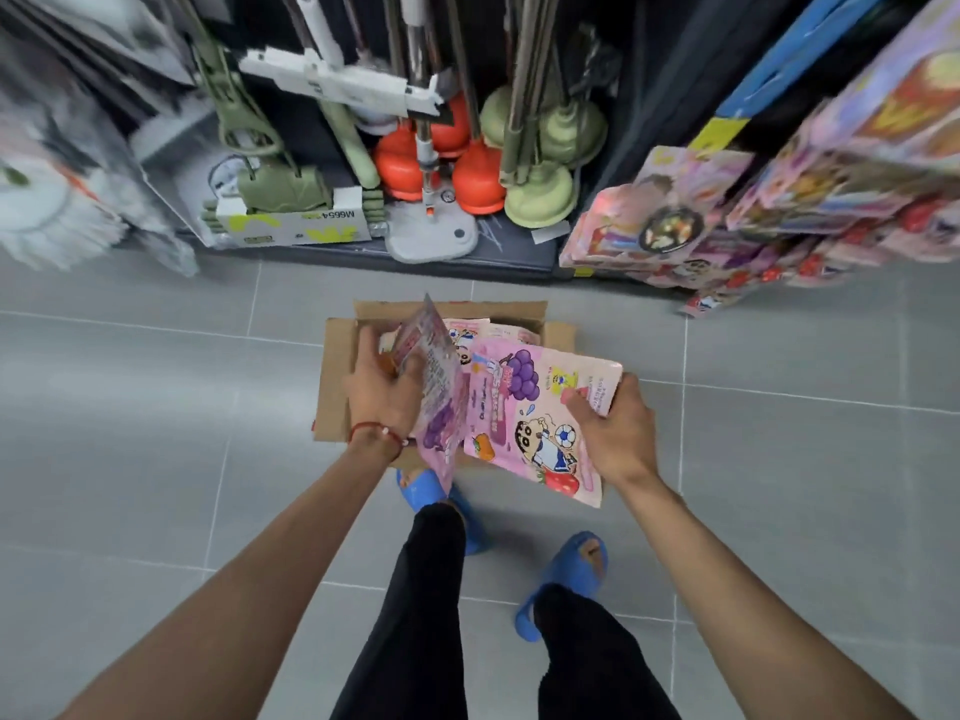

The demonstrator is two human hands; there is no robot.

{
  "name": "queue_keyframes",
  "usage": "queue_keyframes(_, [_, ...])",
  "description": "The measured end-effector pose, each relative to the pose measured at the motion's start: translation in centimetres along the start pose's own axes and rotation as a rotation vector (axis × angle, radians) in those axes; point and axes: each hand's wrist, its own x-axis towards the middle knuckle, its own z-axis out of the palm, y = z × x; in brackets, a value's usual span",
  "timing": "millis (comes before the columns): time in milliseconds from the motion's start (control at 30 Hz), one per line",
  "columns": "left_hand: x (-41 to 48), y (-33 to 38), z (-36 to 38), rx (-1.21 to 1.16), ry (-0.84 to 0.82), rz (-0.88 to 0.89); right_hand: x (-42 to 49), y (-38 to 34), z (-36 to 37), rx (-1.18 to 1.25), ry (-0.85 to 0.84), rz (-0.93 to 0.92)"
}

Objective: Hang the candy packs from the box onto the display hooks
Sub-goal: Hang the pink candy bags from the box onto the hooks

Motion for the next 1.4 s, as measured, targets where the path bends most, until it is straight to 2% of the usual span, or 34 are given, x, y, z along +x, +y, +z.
queue_keyframes(100, [-4.8, 4.4, 1.6, 0.100, -0.098, 0.080, -2.6, 0.9, -5.2, 0.136, 0.059, 0.031])
queue_keyframes(233, [-10.4, 9.4, 4.1, 0.094, -0.230, 0.186, -5.6, 2.6, -11.8, 0.283, 0.110, 0.055])
queue_keyframes(433, [-18.1, 18.1, 7.5, 0.116, -0.249, 0.446, -8.5, 4.8, -20.9, 0.495, 0.179, 0.102])
queue_keyframes(567, [-20.7, 22.5, 9.8, 0.051, -0.305, 0.497, -9.6, 5.2, -26.6, 0.648, 0.218, 0.130])
queue_keyframes(933, [-20.0, 35.2, 13.1, -0.132, -0.303, 0.701, -8.0, 0.7, -37.9, 0.967, 0.502, 0.069])
queue_keyframes(1033, [-18.7, 37.3, 14.0, -0.174, -0.302, 0.692, -6.5, -0.4, -39.9, 1.047, 0.546, 0.050])
queue_keyframes(1300, [-18.8, 41.7, 17.3, -0.236, -0.230, 0.675, -1.6, -2.8, -45.4, 1.343, 0.494, 0.000])
queue_keyframes(1400, [-19.0, 42.6, 19.1, -0.236, -0.195, 0.677, 1.1, -2.9, -47.7, 1.354, 0.432, 0.004])
